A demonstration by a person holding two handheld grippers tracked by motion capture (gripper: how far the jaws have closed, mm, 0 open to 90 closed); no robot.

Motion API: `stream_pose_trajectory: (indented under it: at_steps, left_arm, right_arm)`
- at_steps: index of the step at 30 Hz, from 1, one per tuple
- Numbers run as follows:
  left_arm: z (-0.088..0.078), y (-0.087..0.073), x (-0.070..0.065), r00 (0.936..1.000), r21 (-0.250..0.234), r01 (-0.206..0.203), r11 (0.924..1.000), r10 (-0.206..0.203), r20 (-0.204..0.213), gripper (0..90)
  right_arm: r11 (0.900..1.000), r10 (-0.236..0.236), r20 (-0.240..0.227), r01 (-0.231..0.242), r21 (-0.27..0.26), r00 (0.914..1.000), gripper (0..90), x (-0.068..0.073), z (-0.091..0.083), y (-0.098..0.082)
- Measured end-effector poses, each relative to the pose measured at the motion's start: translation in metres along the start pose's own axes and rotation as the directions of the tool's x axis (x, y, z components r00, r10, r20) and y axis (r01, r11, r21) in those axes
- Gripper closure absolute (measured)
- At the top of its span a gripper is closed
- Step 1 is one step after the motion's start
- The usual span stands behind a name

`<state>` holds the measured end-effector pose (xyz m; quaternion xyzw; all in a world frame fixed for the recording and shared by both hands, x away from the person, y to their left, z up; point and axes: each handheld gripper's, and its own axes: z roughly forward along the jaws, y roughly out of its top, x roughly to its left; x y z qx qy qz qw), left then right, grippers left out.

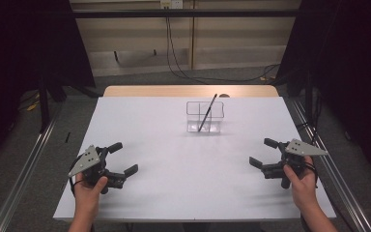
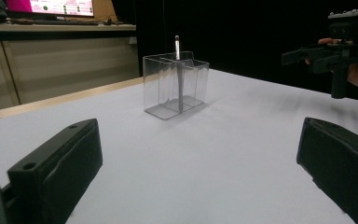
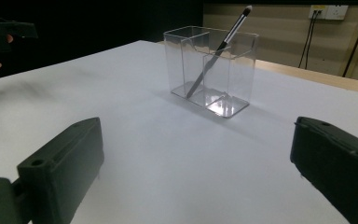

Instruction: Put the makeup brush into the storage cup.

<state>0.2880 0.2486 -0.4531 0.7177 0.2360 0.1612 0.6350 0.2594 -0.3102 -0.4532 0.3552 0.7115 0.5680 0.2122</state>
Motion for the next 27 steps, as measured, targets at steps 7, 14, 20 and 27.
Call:
stream_pose_trajectory:
  at_steps: [7,14,20,27]
  left_arm:
    - [0.0,0.0,0.0,1.0,0.001,0.0,1.0,0.0,-0.002,0.0]
    - [0.001,0.0,0.0,1.0,-0.001,-0.002,1.0,0.002,0.0,0.0]
    - [0.002,0.0,0.0,1.0,-0.003,-0.001,1.0,0.001,0.002,0.0]
    - [0.006,0.0,0.001,0.9999,0.0,-0.006,1.0,0.006,0.009,0.0]
  right_arm:
    - [1.0,-0.016,0.007,0.016,0.0,0.9999,2.7,0.003,-0.005,-0.001]
    - [1.0,-0.005,-0.002,0.005,-0.015,1.0,2.7,0.004,-0.01,-0.002]
    - [1.0,-0.007,-0.005,0.007,-0.01,1.0,2.7,0.004,-0.013,-0.003]
    - [1.0,-0.022,-0.013,0.023,0.014,0.9997,2.7,0.006,-0.012,-0.006]
